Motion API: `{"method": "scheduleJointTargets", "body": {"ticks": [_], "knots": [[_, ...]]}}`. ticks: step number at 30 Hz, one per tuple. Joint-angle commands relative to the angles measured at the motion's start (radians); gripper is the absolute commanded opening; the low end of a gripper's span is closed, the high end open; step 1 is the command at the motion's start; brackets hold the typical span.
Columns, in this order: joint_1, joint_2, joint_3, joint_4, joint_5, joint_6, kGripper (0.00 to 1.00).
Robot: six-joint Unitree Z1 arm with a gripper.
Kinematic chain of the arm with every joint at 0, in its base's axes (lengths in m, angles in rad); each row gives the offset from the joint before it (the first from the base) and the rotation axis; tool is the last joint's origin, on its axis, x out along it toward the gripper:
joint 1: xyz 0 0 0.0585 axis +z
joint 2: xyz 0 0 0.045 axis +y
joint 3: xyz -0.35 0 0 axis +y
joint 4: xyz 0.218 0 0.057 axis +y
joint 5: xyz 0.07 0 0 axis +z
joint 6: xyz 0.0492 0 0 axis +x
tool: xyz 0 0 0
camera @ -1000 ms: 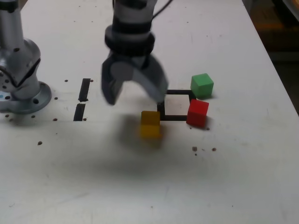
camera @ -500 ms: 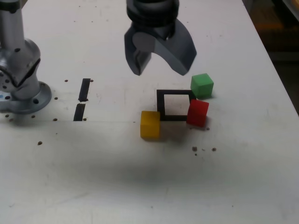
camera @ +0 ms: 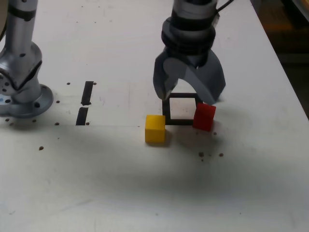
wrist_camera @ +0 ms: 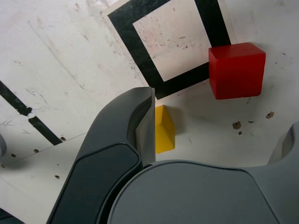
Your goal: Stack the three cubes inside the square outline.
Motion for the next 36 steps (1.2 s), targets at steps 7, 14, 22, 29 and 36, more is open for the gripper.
{"method": "scheduleJointTargets", "body": {"ticks": [7, 14, 22, 29, 36], "knots": [[-0.02, 0.077, -0.051, -0.023, -0.053, 0.002, 0.94], [-0.036, 0.142, -0.102, -0.03, -0.089, 0.002, 0.93], [-0.02, 0.168, -0.108, -0.025, -0.107, 0.005, 0.91], [0.006, 0.174, -0.106, -0.018, -0.122, 0.023, 0.91], [0.024, 0.202, -0.121, -0.006, -0.15, 0.043, 0.89]]}}
